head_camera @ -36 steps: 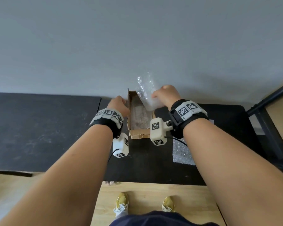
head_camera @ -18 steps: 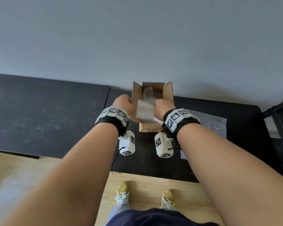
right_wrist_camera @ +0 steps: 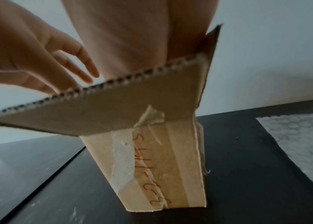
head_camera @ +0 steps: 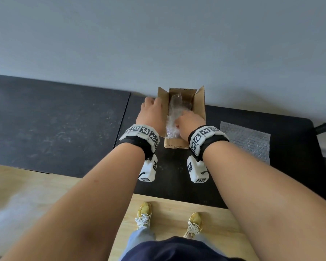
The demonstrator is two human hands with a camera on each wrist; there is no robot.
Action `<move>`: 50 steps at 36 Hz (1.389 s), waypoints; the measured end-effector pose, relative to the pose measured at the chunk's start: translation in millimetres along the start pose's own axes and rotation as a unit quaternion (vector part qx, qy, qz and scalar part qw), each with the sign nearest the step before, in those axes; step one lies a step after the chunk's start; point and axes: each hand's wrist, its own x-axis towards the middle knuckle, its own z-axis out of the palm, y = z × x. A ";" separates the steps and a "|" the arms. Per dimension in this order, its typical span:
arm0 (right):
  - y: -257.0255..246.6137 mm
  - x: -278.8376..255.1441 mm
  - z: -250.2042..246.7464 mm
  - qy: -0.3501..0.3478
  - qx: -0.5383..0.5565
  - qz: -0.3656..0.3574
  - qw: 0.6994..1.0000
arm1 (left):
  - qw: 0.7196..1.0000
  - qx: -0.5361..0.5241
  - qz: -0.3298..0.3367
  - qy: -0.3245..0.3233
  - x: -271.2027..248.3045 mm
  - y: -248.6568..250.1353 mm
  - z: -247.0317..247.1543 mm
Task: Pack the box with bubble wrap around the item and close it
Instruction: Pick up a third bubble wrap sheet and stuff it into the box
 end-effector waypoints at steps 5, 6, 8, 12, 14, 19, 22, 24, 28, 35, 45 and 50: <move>9.0 -5.4 0.0 0.006 0.030 0.000 1.000 | 0.994 0.027 0.105 -0.025 -1.6 2.6 3.1; 11.5 -6.6 -0.9 0.000 0.039 0.003 0.999 | 0.994 0.021 0.100 -0.043 -1.9 2.2 3.6; 17.6 -8.5 -3.1 -0.020 0.056 0.010 0.998 | 0.993 0.012 0.089 -0.073 -2.8 1.5 4.4; 26.2 -12.4 -12.8 -0.050 0.123 0.011 0.991 | 0.986 0.057 0.100 -0.117 -2.9 1.2 3.2; 28.5 -13.4 -15.9 -0.053 0.133 0.001 0.990 | 0.980 0.109 0.115 -0.121 -1.0 0.9 4.4; 25.7 -12.3 -17.9 -0.056 0.110 -0.008 0.992 | 0.971 0.177 0.100 -0.122 4.3 8.6 11.1; 23.6 -10.5 -15.2 -0.092 0.086 0.012 0.992 | 0.966 0.213 0.095 -0.108 5.4 12.9 17.3; 23.9 -5.7 -8.7 -0.065 0.082 0.012 0.994 | 0.962 0.234 0.099 -0.100 5.1 14.0 23.7; 20.9 4.5 -6.5 -0.119 0.046 0.040 0.991 | 0.954 0.273 0.102 -0.074 5.2 16.4 30.6; 30.6 0.7 8.3 -0.002 -0.007 -0.036 0.999 | 0.964 0.223 0.112 -0.094 13.1 9.5 30.9; 23.9 -5.6 0.7 -0.014 0.134 -0.009 0.991 | 0.997 -0.075 0.030 0.019 3.1 -3.8 10.7; 21.3 -3.2 8.3 -0.038 0.138 -0.029 0.989 | 0.992 -0.079 -0.092 -0.042 5.6 -4.1 9.3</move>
